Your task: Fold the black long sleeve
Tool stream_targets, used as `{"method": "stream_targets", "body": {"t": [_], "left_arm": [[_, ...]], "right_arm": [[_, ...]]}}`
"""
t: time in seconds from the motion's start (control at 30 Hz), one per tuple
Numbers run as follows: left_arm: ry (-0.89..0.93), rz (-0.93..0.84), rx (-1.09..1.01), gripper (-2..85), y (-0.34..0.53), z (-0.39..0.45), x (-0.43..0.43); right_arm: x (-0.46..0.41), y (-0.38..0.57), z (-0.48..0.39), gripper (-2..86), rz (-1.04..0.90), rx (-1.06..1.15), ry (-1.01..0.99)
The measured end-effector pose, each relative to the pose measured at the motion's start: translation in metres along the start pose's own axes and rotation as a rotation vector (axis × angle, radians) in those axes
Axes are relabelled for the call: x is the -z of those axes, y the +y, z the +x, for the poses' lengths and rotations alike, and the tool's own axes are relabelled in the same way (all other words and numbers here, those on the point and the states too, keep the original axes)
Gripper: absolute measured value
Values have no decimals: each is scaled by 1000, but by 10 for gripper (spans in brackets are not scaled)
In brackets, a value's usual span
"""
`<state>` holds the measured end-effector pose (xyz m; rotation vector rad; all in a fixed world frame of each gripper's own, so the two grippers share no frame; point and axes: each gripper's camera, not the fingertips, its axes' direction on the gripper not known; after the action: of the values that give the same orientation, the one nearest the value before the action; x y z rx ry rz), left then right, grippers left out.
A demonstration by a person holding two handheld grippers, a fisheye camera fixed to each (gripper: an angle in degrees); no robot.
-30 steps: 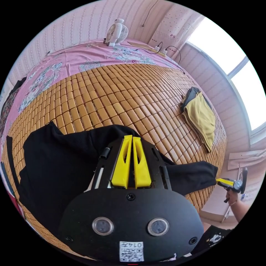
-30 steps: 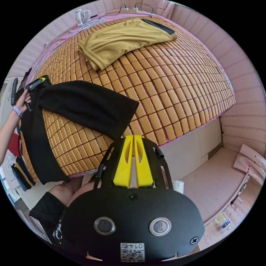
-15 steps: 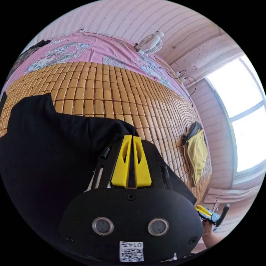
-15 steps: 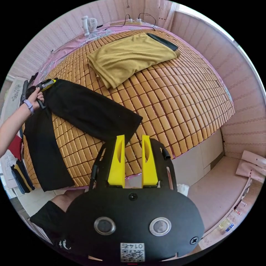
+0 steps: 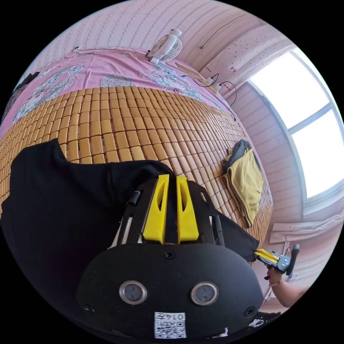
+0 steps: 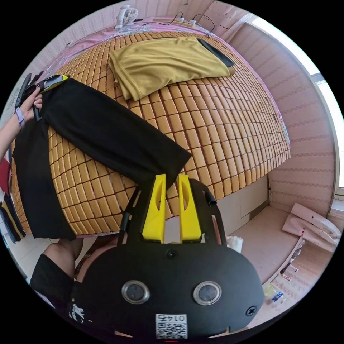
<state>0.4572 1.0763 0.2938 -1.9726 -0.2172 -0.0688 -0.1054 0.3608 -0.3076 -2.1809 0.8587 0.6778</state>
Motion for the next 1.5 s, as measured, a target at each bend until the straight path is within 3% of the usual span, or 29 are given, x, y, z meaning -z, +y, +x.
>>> {"method": "stream_targets", "body": {"t": [0.13,0.23,0.47,0.63,0.8,0.97,1.1,1.27,1.5], "left_arm": [[82,103,-77,55,48,3,74],[20,86,-142,59,119,-3,144],[-289,-214,-33,69,355,-76,281],[-348,-286,144,70,463,-111,323],[-355,-291,162,75,513,-119,316],[-419,-85,96,63,565,-100,326],[-481,-32,43,63,591,-87,329],[-372,29,148,44,631,-106,354],[-345,213,170,76,677,-110,417]], "right_arm": [[16,3,11,70,2,-52,66],[41,19,5,70,39,-104,55],[87,47,-152,80,35,286,-302],[74,70,-210,80,-63,443,-222],[77,69,-229,65,-59,567,-153],[87,64,-222,62,-38,592,-155],[97,64,-220,63,-20,617,-138],[117,70,-192,62,33,570,-240],[179,82,-197,66,136,633,-186]]}}
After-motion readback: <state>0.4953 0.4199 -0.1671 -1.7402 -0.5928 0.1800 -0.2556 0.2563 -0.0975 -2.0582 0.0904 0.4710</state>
